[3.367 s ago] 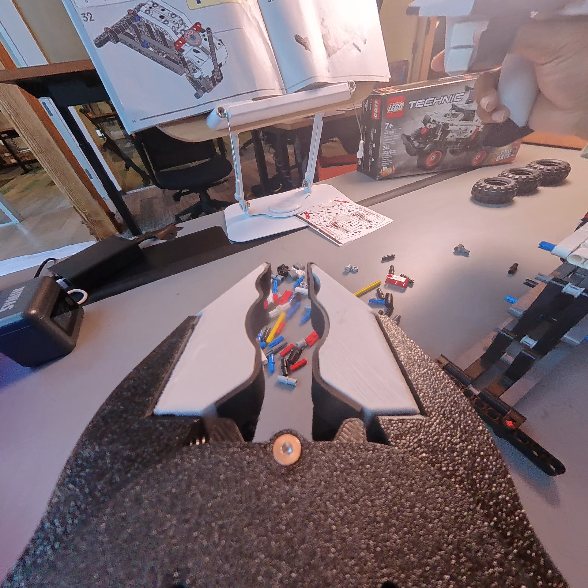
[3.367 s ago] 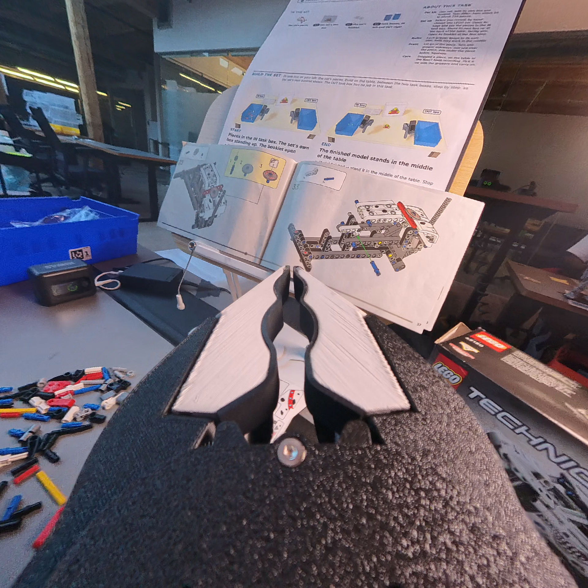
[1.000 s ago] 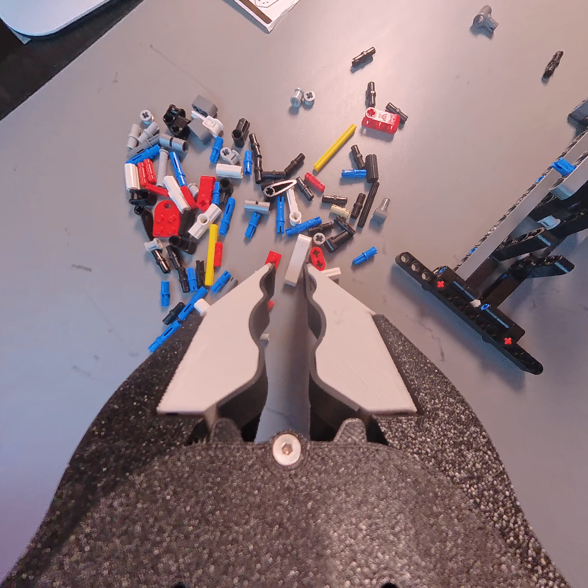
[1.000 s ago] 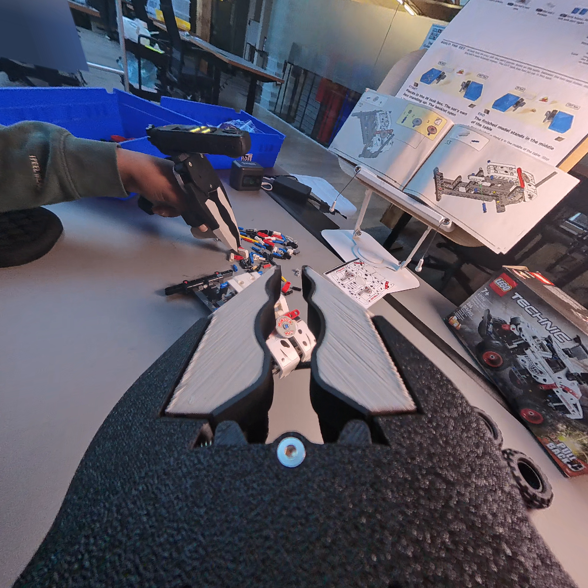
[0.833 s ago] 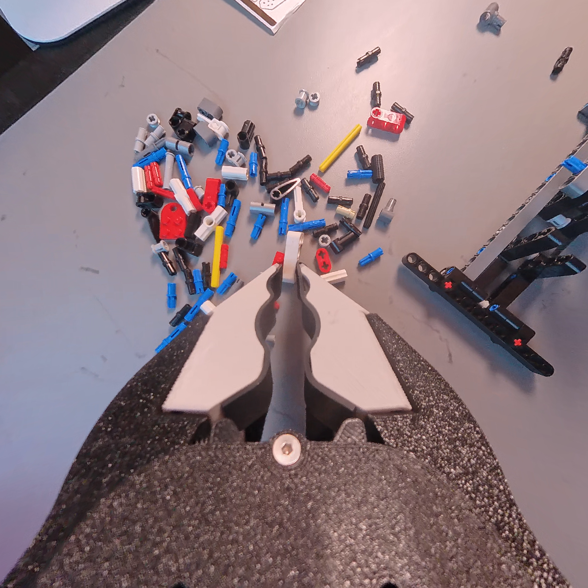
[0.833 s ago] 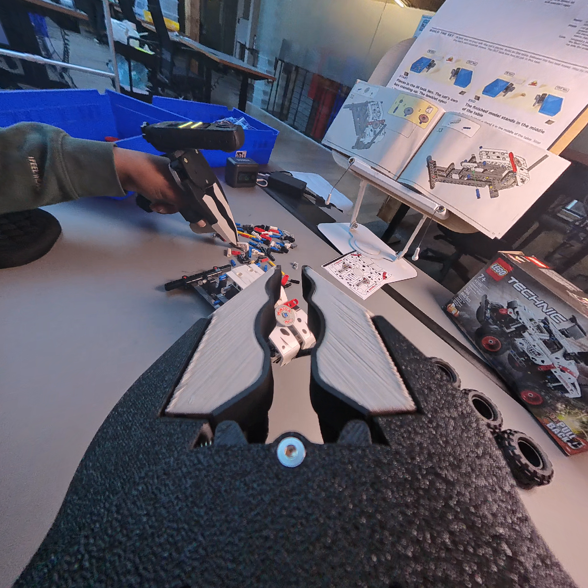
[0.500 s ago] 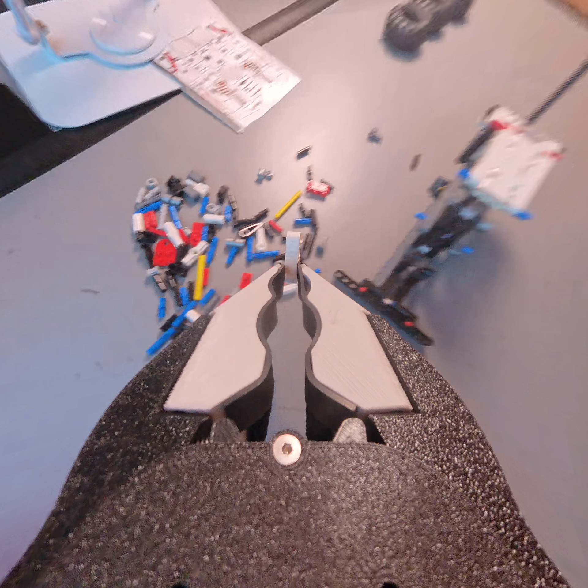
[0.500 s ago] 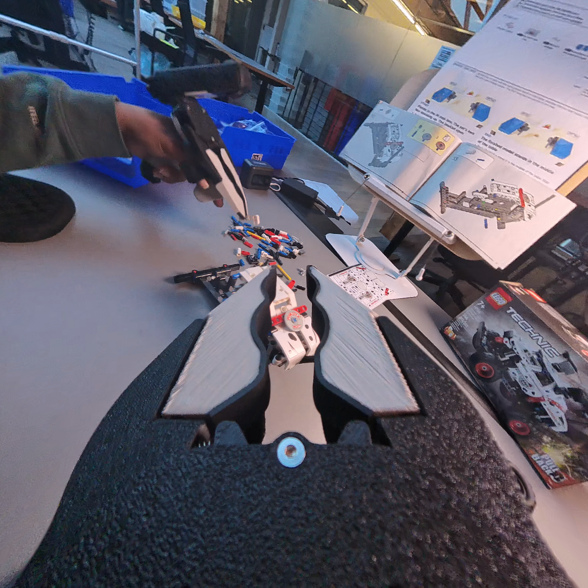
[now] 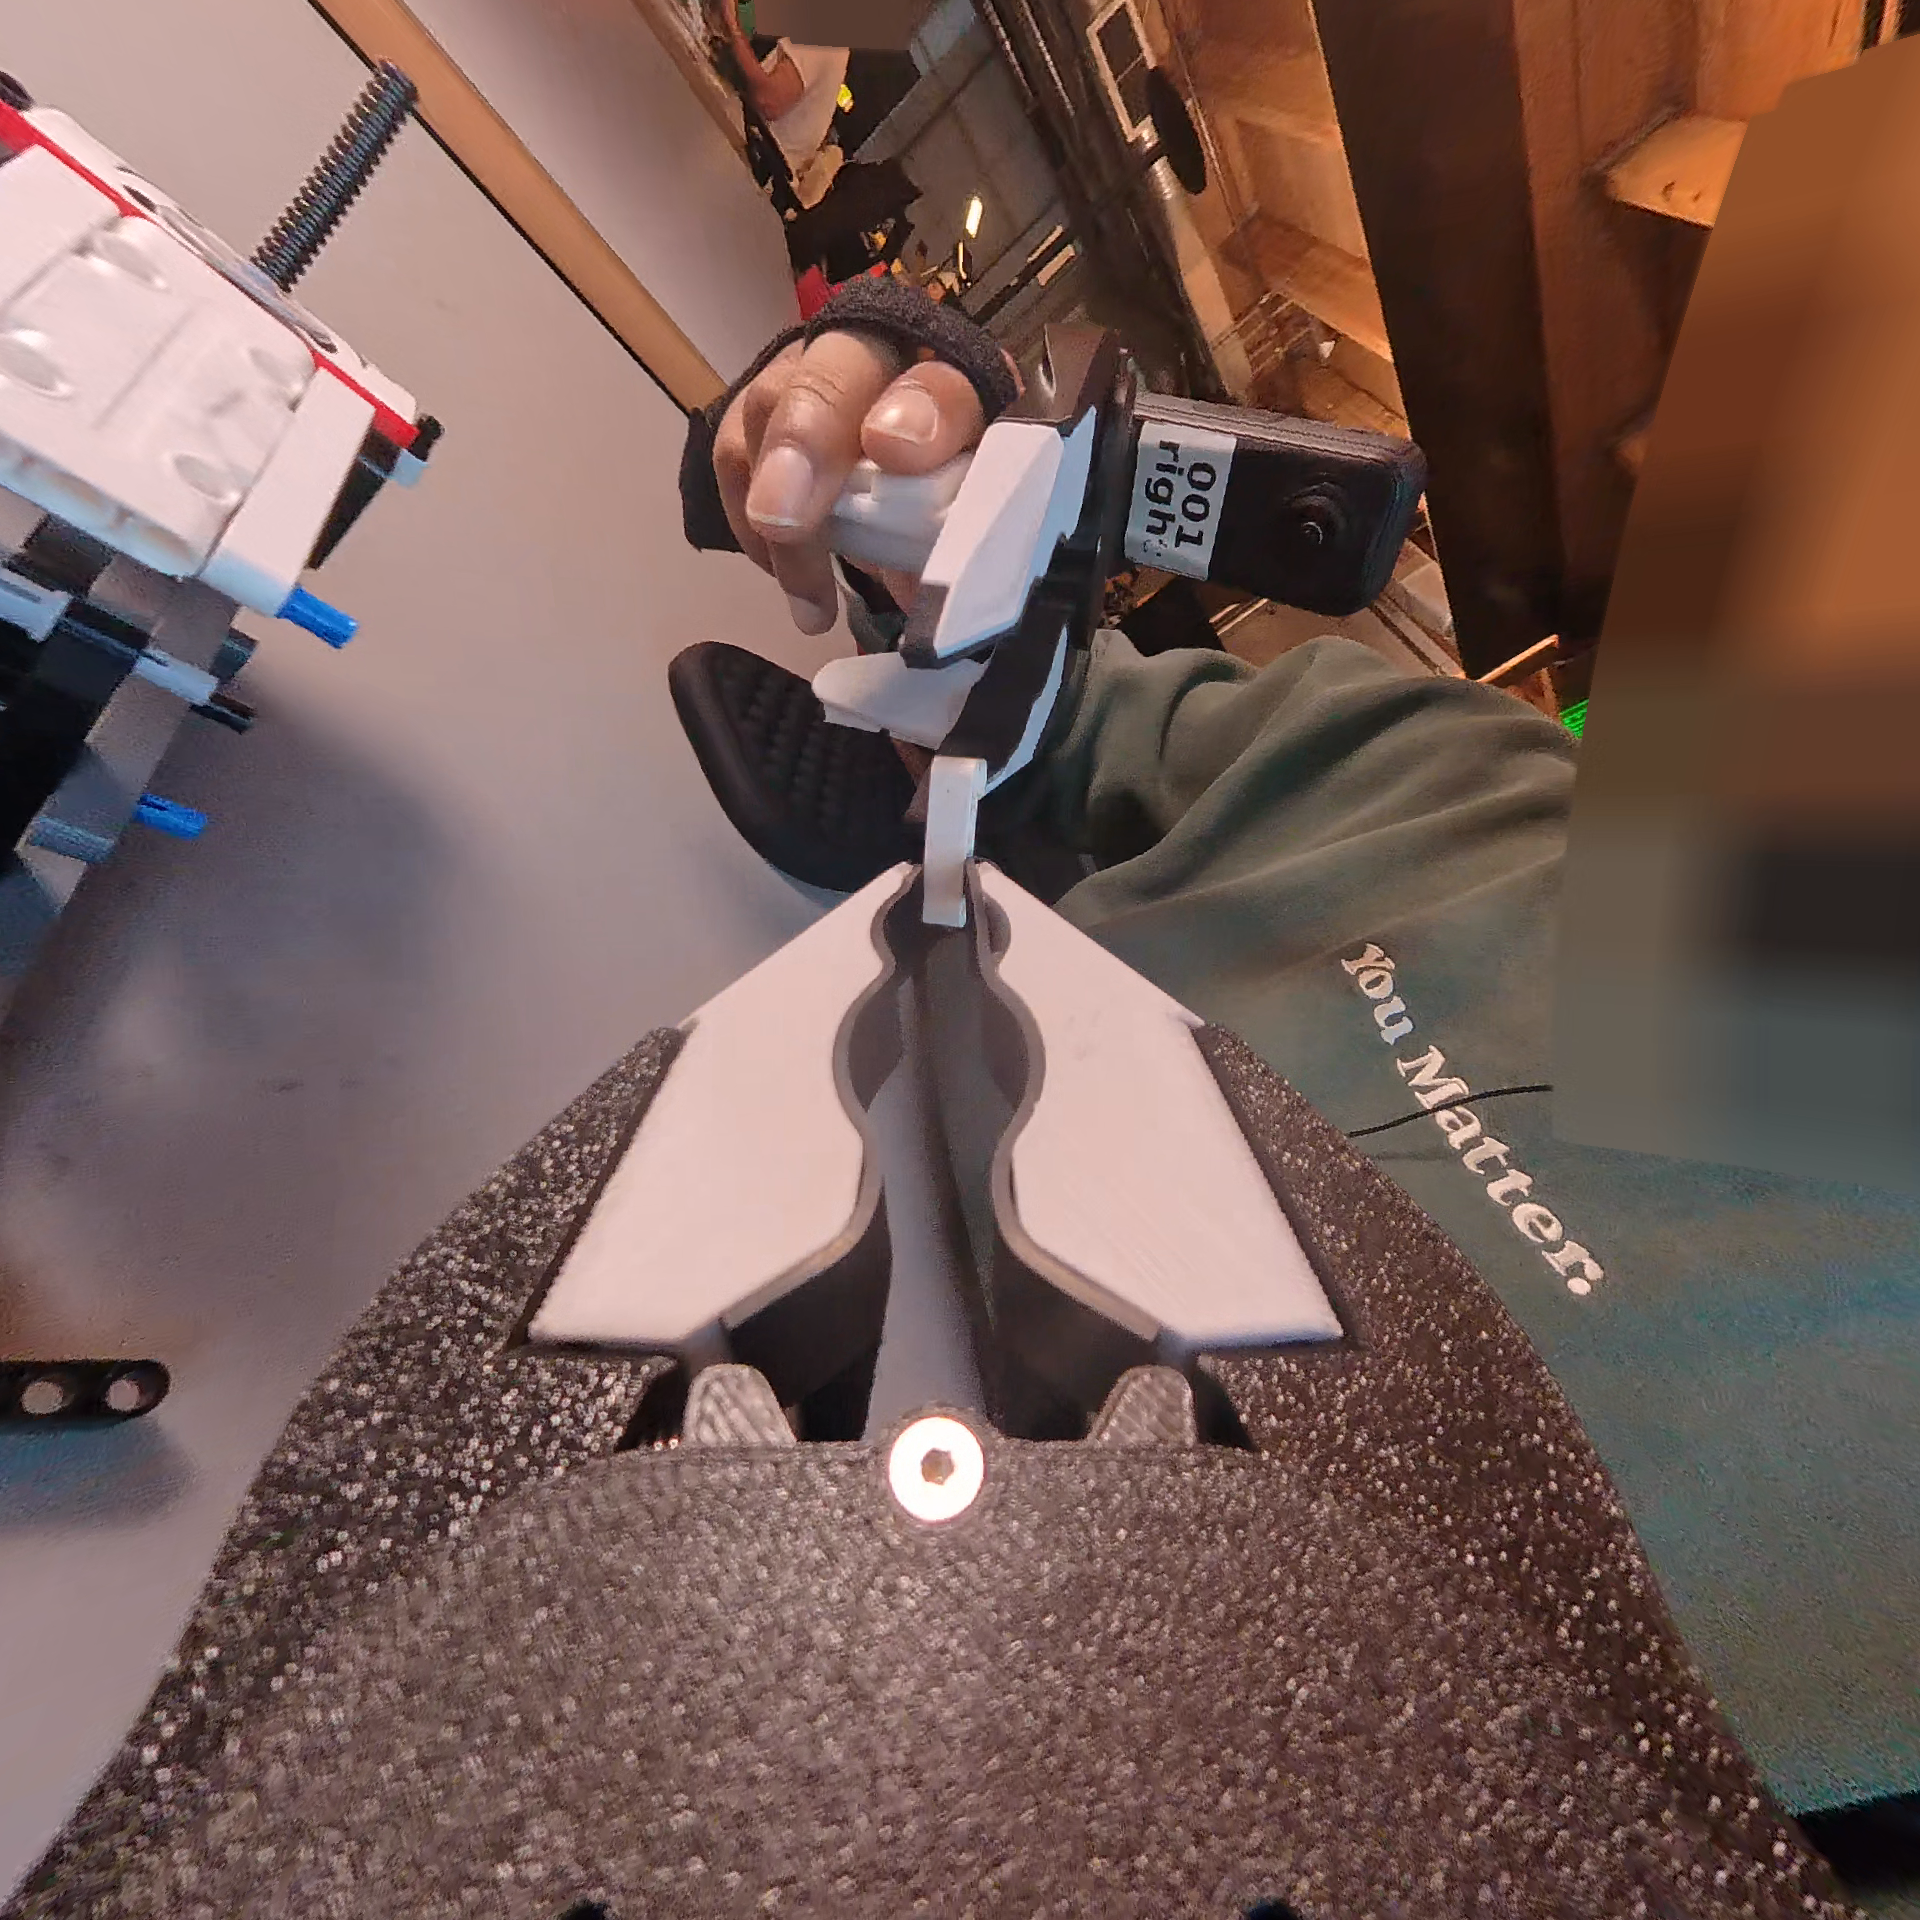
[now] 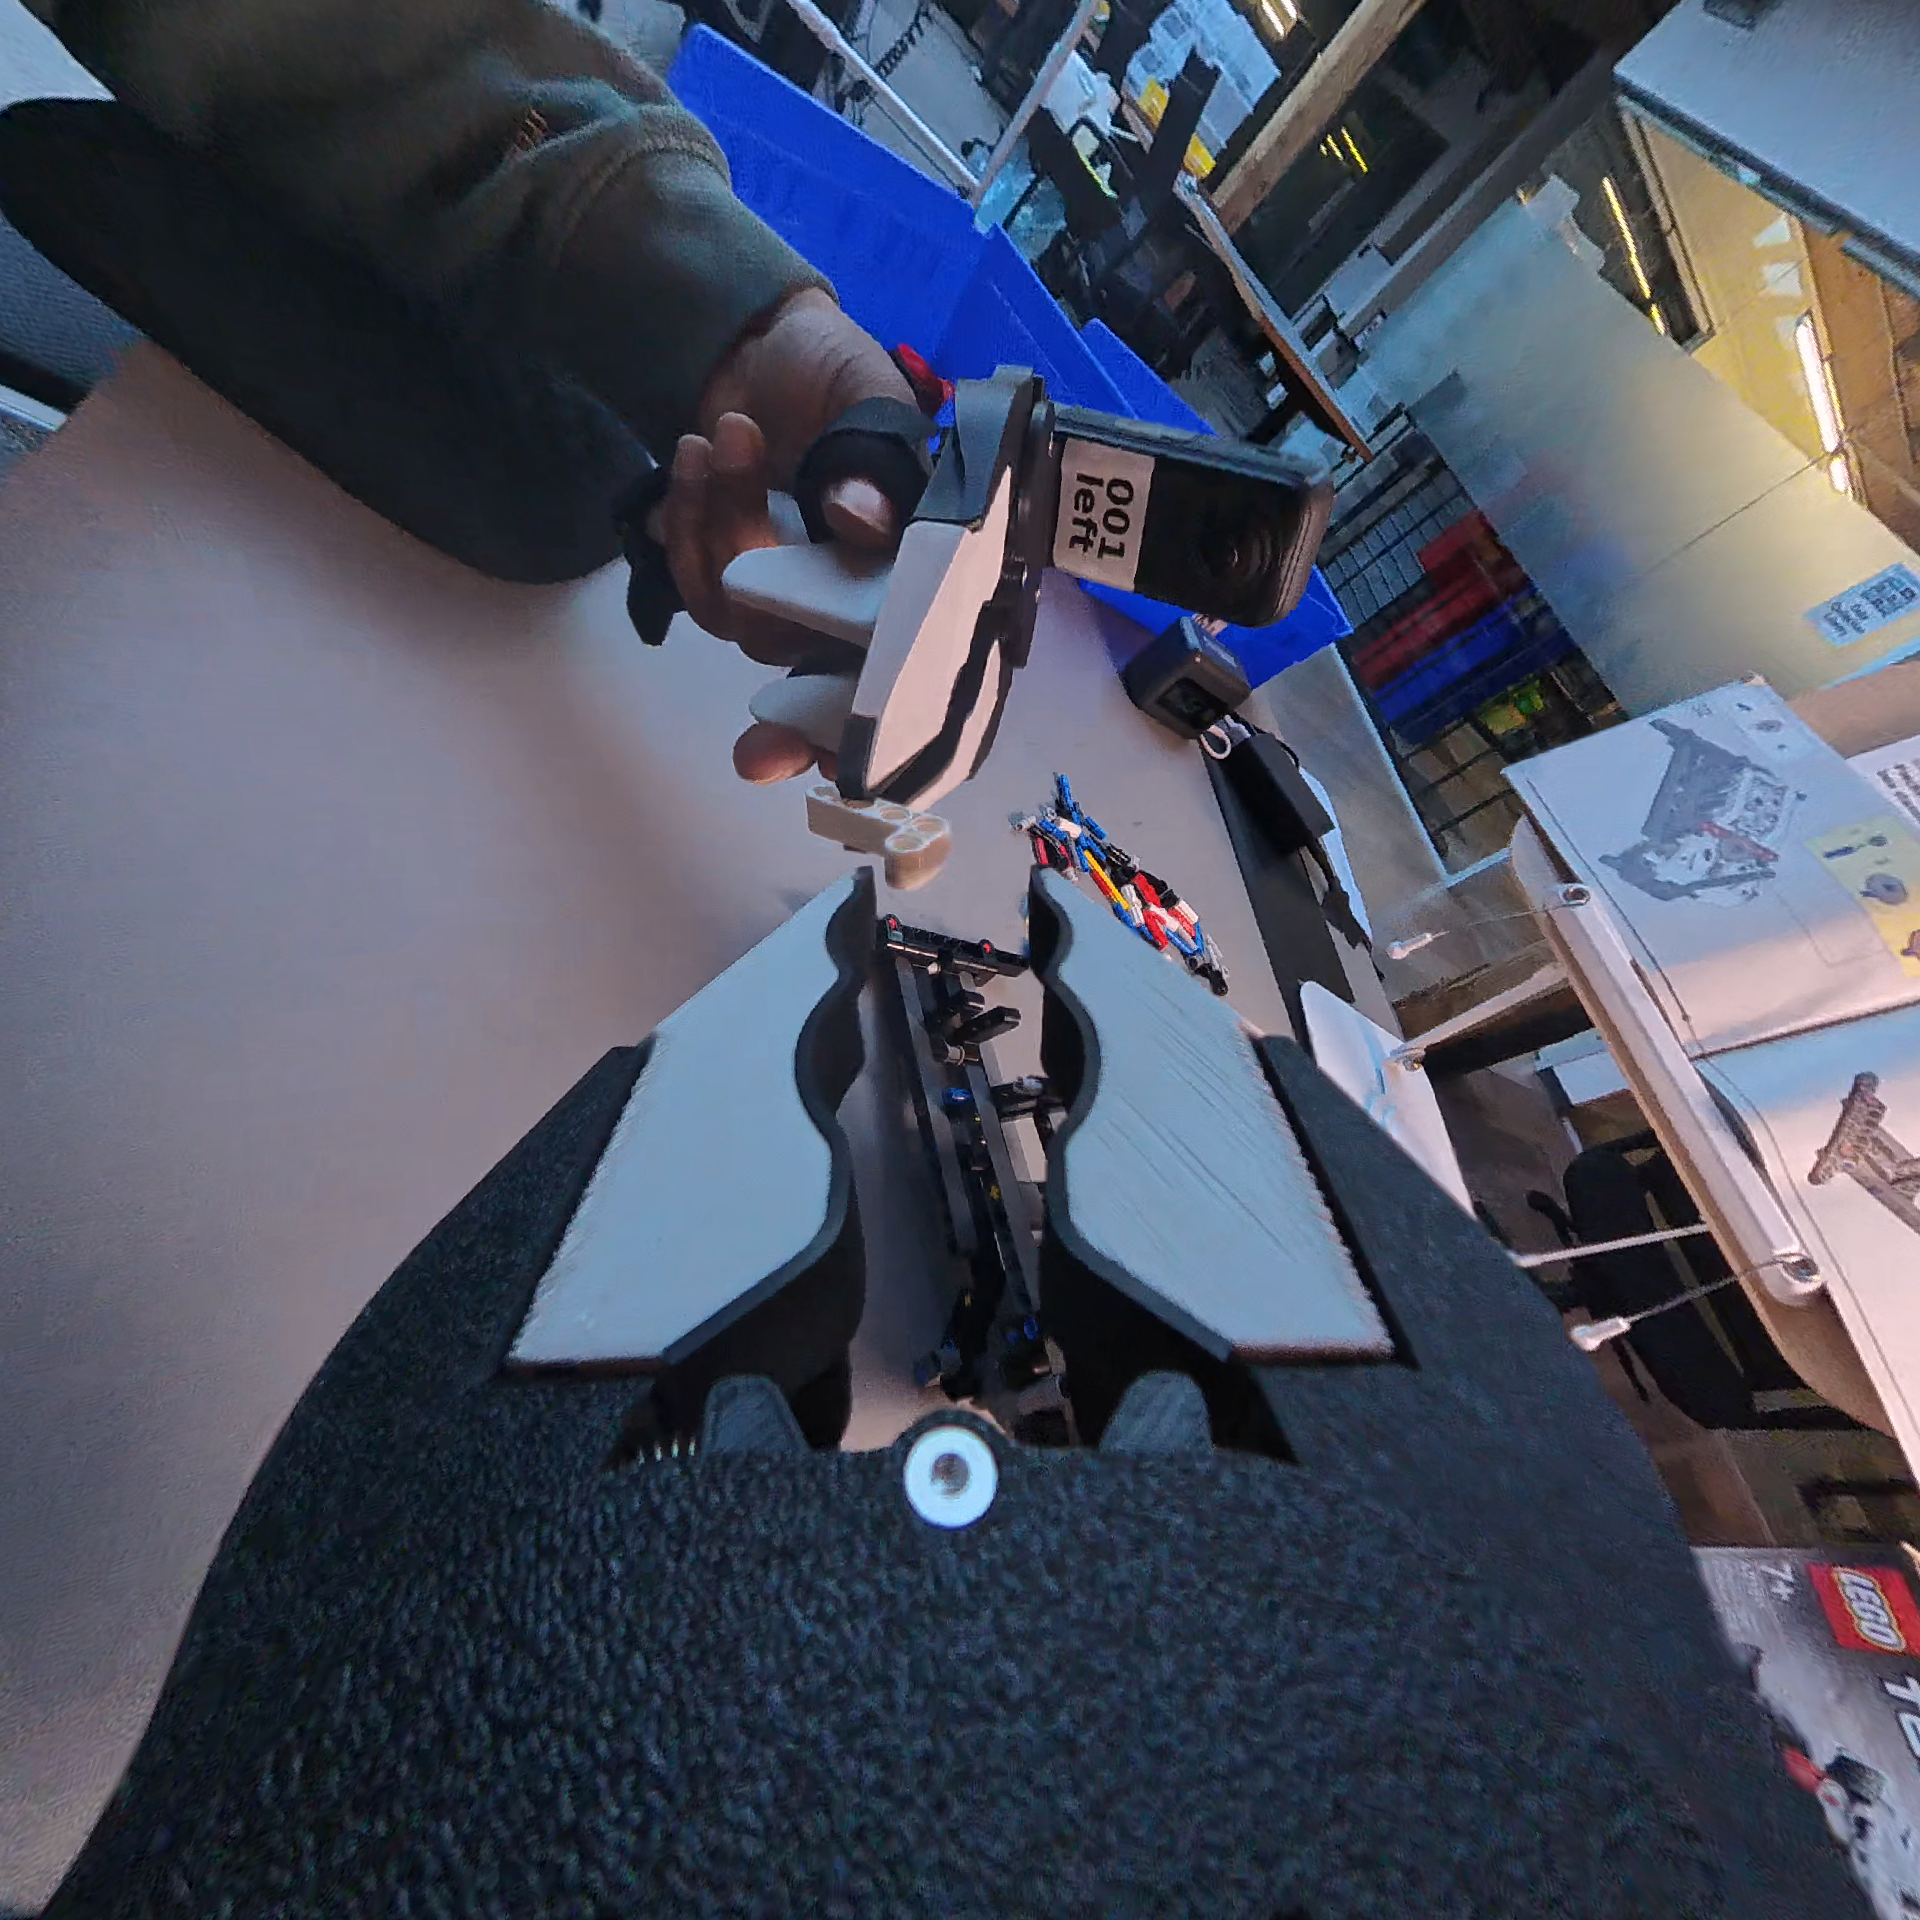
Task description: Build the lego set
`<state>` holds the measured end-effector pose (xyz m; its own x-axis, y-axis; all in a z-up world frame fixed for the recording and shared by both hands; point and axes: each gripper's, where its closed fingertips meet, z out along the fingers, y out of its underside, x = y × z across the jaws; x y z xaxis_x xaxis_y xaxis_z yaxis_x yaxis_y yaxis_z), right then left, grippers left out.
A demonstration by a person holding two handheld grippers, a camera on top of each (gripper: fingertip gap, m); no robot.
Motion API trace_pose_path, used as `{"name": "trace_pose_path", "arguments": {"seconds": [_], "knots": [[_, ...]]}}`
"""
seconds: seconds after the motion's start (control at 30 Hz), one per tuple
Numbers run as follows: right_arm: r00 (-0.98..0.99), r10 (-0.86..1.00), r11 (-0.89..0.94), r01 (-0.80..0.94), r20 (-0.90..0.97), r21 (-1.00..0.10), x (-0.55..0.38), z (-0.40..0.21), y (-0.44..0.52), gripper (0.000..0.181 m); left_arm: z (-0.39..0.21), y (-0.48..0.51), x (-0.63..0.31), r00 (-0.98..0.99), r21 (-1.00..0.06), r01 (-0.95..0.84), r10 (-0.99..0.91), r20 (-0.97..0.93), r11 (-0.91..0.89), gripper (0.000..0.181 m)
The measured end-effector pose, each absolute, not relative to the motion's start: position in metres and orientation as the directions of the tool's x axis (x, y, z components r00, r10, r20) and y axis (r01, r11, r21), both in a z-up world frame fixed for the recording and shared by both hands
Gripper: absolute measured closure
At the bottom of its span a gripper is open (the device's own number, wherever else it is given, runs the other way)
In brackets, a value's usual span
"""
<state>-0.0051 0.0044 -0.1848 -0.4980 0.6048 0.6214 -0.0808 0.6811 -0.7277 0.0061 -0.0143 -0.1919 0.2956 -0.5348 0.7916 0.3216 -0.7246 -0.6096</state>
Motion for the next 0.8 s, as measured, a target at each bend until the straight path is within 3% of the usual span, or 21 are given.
{"name": "trace_pose_path", "arguments": {"seconds": [0.2,0.33,0.43,0.6,0.7,0.8], "knots": [[-0.522,0.590,0.681,-0.088,0.616,-0.727,0.005,-0.186,-0.006,0.171,-0.193,-0.017,0.016,0.239,-0.591,0.330,-0.540,0.807,-0.736,0.174],[-0.531,0.674,0.608,0.002,0.514,-0.794,0.004,-0.192,-0.001,0.172,-0.196,-0.014,0.015,0.260,-0.596,0.345,-0.536,0.803,-0.725,0.173],[-0.503,0.767,0.533,0.153,0.399,-0.832,-0.002,-0.206,0.015,0.172,-0.202,-0.005,0.003,0.404,-0.677,0.338,-0.549,0.732,-0.654,0.153],[-0.419,0.902,0.284,0.407,0.099,-0.868,-0.011,-0.229,0.024,0.172,-0.224,0.003,0.003,0.728,-0.856,0.052,-0.567,0.385,-0.515,0.140],[-0.396,0.916,0.136,0.463,-0.067,-0.876,-0.017,-0.228,0.021,0.172,-0.233,0.014,-0.007,0.848,-0.886,-0.114,-0.509,0.149,-0.450,0.160],[-0.375,0.918,0.081,0.497,-0.130,-0.864,-0.019,-0.228,0.022,0.172,-0.234,0.015,-0.010,0.872,-0.883,-0.244,-0.490,-0.019,-0.401,0.167]]}}
